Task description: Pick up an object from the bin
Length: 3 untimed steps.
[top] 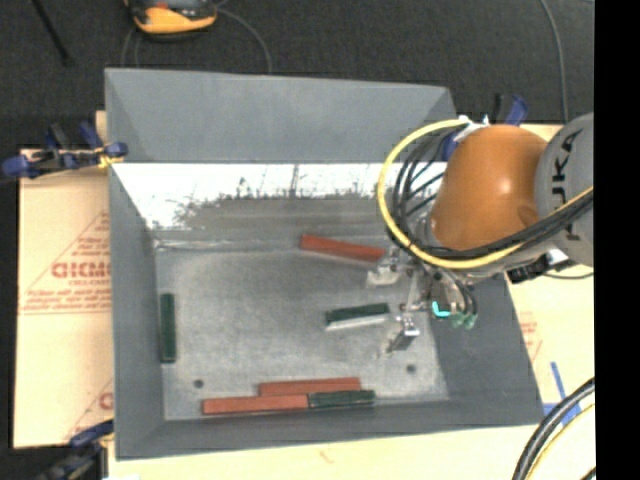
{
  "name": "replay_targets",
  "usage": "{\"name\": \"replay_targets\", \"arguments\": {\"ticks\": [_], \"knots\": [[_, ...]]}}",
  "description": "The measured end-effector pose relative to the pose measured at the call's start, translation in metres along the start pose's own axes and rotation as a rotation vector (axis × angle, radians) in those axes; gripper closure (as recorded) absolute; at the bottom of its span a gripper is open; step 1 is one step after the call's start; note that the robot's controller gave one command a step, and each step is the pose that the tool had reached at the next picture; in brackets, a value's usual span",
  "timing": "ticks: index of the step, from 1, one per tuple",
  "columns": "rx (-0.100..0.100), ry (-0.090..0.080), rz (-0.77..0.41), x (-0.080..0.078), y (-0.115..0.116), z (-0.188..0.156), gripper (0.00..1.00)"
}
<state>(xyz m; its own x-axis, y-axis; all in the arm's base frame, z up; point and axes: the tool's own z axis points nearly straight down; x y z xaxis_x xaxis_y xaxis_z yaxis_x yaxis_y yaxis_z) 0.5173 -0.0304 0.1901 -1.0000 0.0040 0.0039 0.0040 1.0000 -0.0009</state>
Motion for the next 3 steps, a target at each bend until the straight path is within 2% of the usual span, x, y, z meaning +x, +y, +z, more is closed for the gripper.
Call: {"name": "replay_targets", "arguments": {"ticks": [1, 2, 3], "knots": [[0.001, -0.007, -0.001, -0.002, 0.000, -0.003, 0.00], [0.001, -0.014, -0.007, -0.022, -0.001, 0.056, 0.00], [0.000, 0.000, -0.023, -0.035, -0.008, 0.083, 0.00]]}}
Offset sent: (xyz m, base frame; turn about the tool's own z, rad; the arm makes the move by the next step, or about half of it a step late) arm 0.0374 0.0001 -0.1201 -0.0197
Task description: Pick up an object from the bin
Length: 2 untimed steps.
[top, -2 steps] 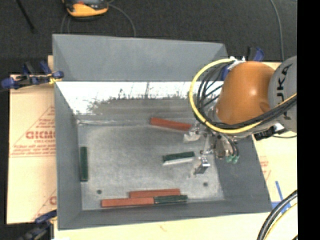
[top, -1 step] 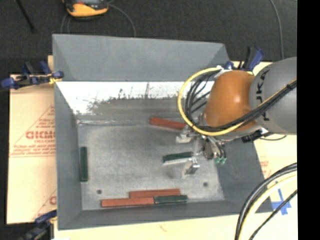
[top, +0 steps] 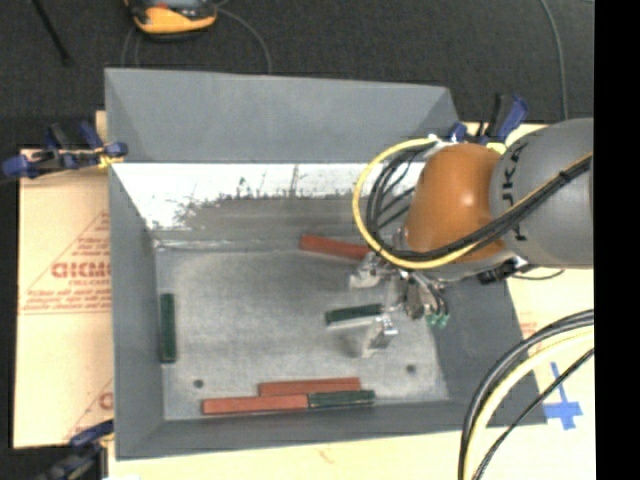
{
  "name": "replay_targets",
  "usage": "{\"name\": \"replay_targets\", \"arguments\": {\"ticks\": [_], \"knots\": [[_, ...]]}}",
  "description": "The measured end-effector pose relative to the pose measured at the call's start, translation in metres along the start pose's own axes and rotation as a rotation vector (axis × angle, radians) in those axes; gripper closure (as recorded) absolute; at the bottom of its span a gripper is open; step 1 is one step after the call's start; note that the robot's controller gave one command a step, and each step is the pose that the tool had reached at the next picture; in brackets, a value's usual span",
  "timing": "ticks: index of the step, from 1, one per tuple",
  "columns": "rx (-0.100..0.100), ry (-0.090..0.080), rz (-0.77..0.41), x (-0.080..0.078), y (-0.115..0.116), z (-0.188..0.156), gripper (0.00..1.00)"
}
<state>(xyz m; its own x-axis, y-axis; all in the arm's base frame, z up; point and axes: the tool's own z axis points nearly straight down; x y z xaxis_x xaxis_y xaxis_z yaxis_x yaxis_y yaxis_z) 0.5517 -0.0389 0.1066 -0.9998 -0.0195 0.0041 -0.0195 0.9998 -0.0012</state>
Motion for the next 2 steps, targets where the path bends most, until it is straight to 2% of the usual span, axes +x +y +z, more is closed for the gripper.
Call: {"name": "replay_targets", "arguments": {"ticks": [1, 2], "knots": [[-0.003, -0.008, 0.191, -0.003, -0.004, -0.026, 0.00], [0.000, -0.011, 0.118, -0.001, -0.012, 0.026, 0.00]]}}
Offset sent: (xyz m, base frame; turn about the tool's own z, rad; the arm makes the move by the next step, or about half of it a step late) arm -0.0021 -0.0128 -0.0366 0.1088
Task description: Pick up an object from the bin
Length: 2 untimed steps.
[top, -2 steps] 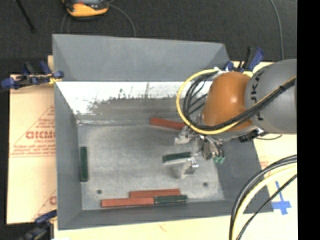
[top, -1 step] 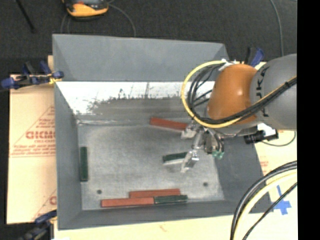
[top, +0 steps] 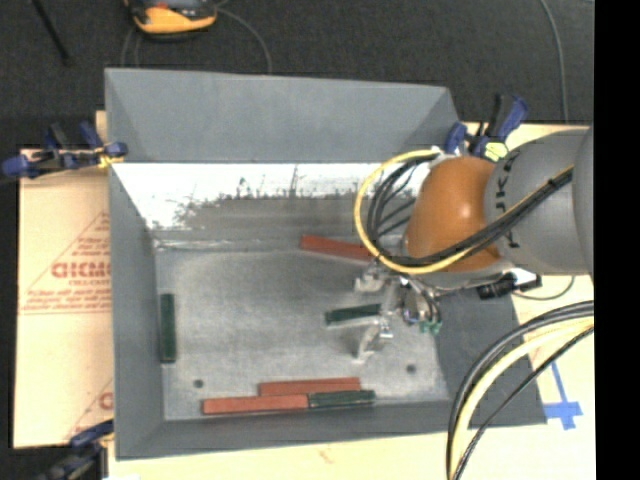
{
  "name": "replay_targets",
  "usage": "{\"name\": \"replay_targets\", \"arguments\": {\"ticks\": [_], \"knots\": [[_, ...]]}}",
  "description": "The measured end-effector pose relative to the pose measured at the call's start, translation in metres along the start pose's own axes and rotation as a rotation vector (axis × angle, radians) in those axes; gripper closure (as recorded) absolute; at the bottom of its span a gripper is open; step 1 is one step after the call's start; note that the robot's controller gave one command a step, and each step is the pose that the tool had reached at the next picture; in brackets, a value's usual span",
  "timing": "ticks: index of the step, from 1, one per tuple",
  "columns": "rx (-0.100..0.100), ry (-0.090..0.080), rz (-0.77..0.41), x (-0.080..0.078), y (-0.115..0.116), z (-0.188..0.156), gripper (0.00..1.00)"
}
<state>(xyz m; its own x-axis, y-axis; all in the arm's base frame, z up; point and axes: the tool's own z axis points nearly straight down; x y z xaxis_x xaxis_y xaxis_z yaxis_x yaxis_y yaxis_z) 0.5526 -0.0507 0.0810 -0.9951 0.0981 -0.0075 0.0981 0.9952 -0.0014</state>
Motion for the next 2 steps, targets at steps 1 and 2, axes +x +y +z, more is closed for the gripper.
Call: {"name": "replay_targets", "arguments": {"ticks": [1, 2], "knots": [[-0.001, 0.005, -0.007, 0.0000, -0.0001, -0.0029, 1.00], [-0.001, 0.005, -0.007, 0.0000, -0.0001, -0.0029, 1.00]]}}
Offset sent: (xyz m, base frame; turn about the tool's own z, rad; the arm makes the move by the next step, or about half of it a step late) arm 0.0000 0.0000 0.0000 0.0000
